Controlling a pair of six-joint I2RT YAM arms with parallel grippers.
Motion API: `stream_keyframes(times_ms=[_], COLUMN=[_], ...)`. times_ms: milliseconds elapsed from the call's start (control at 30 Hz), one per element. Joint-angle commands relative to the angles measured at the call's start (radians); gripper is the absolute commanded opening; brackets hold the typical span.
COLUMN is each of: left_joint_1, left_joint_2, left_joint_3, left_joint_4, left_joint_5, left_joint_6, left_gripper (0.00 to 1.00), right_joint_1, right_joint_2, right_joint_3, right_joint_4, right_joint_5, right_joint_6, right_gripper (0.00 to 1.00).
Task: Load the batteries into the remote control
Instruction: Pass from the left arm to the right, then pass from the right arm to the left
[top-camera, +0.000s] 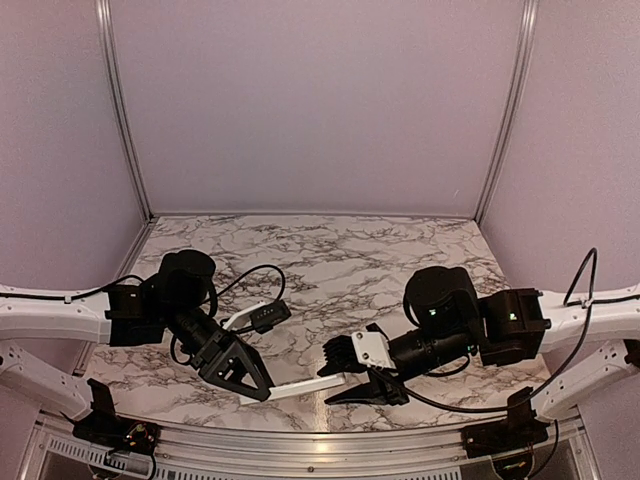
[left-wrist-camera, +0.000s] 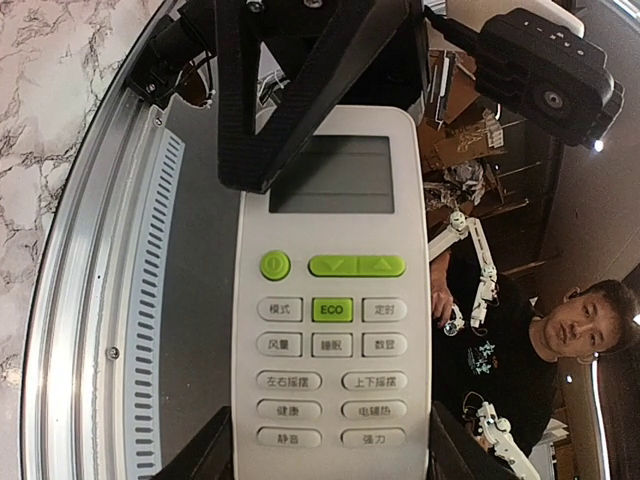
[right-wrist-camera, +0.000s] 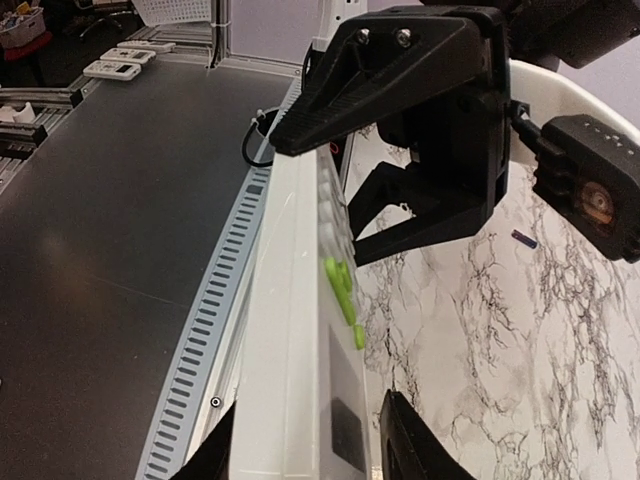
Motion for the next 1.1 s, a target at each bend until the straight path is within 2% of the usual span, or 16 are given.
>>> stream_keyframes(times_ms=[0,200,267,333,367,433,600,733,900,1067], left_joint_1=[-0.007,-0.007,-0.006,-0.004,-0.002,0.015,0.08,0.113,0.104,0.062], left_joint_2=[0.021,0.039,0.04,0.037,0.033,0.029,-0.009,-0.051,-0.097,-0.13], left_joint_3=[-0.003,0.019,0.036,0.049,0.059,0.108,0.207,0.263,0.231,0.186], left_joint_4=[0.068,0.03,-0.023,-0.075,-0.111,-0.257,-0.405,-0.514,-0.502,-0.483], left_joint_5=[0.037,0.04,0.021,-0.005,-0.025,-0.078,-0.173,-0.301,-0.511,-0.621], left_joint_6=[-0.017,0.017,0.056,0.088,0.116,0.221,0.332,0.43,0.471,0.548], left_gripper=[0.24,0.24,0.28,0.4,0.54,0.71,0.98,0.99,0.97,0.93], right_joint_1=[0.018,0.021,0.021,0.021,0.022,0.021,0.021,-0.011,-0.12,-0.204], right_joint_2=[0.011,0.012,0.011,0.01,0.008,0.006,0.002,-0.008,-0.031,-0.038], right_joint_3=[0.049,0.062,0.063,0.058,0.053,0.039,0.022,0.0,-0.039,-0.044], right_joint_4=[-0.01,-0.016,-0.018,-0.016,-0.015,-0.005,-0.01,-0.006,0.05,0.071], right_joint_5=[0.013,0.025,0.03,0.035,0.035,0.035,0.051,0.044,-0.083,-0.2], right_joint_6=[-0.004,-0.004,0.002,0.009,0.015,0.03,0.078,0.135,0.25,0.351], right_gripper=[0.37,0.17,0.09,0.04,0.02,0.0,0.0,0.0,0.0,0.0])
